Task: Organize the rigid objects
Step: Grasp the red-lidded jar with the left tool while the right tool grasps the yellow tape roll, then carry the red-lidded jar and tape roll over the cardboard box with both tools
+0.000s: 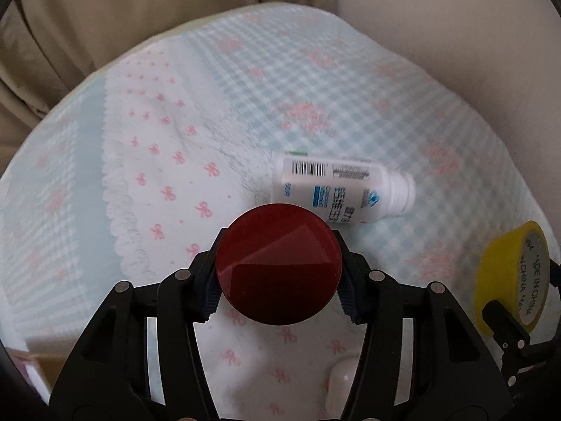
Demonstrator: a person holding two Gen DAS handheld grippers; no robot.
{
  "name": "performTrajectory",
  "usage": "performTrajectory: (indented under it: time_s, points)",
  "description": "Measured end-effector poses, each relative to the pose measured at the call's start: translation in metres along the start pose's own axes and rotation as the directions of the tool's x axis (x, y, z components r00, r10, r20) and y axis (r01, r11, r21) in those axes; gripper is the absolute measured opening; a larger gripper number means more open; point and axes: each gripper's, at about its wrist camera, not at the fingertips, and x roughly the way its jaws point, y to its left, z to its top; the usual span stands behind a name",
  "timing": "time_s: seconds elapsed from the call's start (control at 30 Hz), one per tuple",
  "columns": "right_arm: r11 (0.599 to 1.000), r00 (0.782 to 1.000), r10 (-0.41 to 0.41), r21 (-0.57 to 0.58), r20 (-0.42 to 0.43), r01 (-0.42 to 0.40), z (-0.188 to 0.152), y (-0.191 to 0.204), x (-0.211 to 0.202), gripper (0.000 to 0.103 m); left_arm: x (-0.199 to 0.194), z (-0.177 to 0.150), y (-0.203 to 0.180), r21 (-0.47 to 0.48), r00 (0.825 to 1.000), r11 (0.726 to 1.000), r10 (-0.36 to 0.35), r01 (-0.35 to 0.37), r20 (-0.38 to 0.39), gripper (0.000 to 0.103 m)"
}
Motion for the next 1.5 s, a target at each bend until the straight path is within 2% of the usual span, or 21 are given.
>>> performTrajectory:
  time_s: [0.23,0.5,0.67,0.83,1.03,1.2,1.33,1.5]
  points:
    - [1.000,0.998,0.004,0.007,0.061,-0.004,0.020,0.005,-0.062,0.096,-0.080,0.011,0.011,-0.050,0.998,0.999,0.015,-0.012,0.060,0.050]
    - [1.000,0.989,0.023,-0.020,0.147,-0.021,0.054,0.022,-0.166,0.096,-0.210,0.017,0.033,-0.122,0.990,0.992,0.030,-0.013,0.138,0.050]
    - [0.995,0.981,0.075,-0.074,0.181,-0.062,0.071,0.045,-0.233,0.096,-0.286,0.002,0.056,-0.203,0.981,0.979,0.070,-0.033,0.180,0.050]
    - [0.976,0.968,0.163,-0.174,0.192,-0.130,0.078,0.082,-0.281,0.096,-0.348,-0.037,0.094,-0.296,0.969,0.952,0.140,-0.076,0.202,0.050]
    - [0.934,0.949,0.267,-0.289,0.168,-0.212,0.073,0.141,-0.314,0.096,-0.391,-0.088,0.146,-0.396,0.963,0.909,0.210,-0.128,0.171,0.050]
    - [0.898,0.936,0.332,-0.343,0.122,-0.274,0.061,0.193,-0.327,0.096,-0.406,-0.123,0.191,-0.439,0.963,0.885,0.232,-0.152,0.135,0.050]
    - [0.885,0.931,0.354,-0.354,0.088,-0.303,0.047,0.238,-0.331,0.096,-0.408,-0.146,0.232,-0.435,0.969,0.886,0.224,-0.158,0.105,0.050]
    - [0.893,0.936,0.348,-0.325,0.058,-0.312,0.035,0.284,-0.326,0.096,-0.402,-0.166,0.274,-0.404,0.979,0.904,0.189,-0.142,0.079,0.050]
